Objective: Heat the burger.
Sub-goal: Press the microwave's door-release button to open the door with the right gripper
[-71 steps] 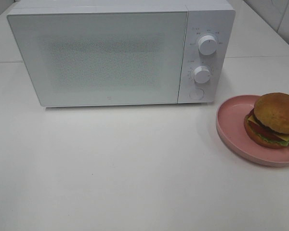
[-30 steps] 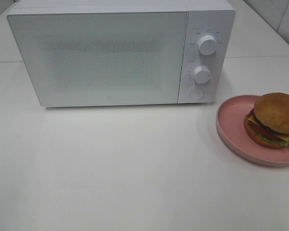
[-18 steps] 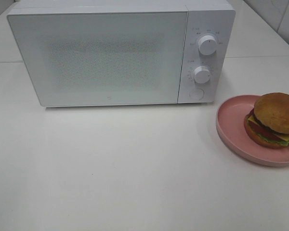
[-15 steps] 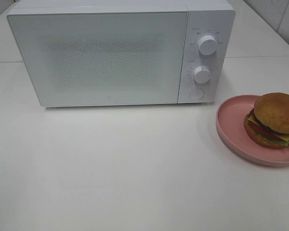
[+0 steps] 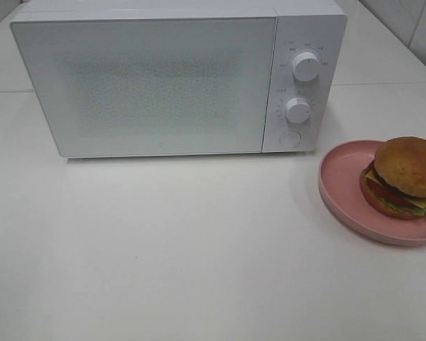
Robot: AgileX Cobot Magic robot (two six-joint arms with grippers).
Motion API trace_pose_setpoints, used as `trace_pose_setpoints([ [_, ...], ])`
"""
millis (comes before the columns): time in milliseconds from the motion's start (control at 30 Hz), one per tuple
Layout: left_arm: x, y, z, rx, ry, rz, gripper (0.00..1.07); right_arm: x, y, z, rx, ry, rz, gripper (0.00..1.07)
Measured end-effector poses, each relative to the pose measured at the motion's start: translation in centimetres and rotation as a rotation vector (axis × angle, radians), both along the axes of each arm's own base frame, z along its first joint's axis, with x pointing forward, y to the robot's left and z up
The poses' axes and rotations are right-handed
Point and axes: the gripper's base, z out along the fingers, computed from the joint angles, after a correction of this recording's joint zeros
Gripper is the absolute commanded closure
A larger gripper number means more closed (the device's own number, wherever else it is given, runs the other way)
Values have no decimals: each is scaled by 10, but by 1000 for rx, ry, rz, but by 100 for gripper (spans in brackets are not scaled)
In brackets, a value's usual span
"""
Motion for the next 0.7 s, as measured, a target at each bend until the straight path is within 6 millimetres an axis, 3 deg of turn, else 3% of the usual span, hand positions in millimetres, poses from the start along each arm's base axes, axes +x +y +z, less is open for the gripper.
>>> trace_pose_setpoints([
  [233, 0, 0, 0, 0, 0, 0, 106, 14, 0, 16, 1, -41, 0, 44],
  [367, 0, 0, 0, 0, 0, 0, 106, 42, 1, 31, 20, -100, 6, 44],
  [700, 0, 0, 0, 0, 0, 0, 106, 101, 0, 33, 24, -59, 0, 46],
])
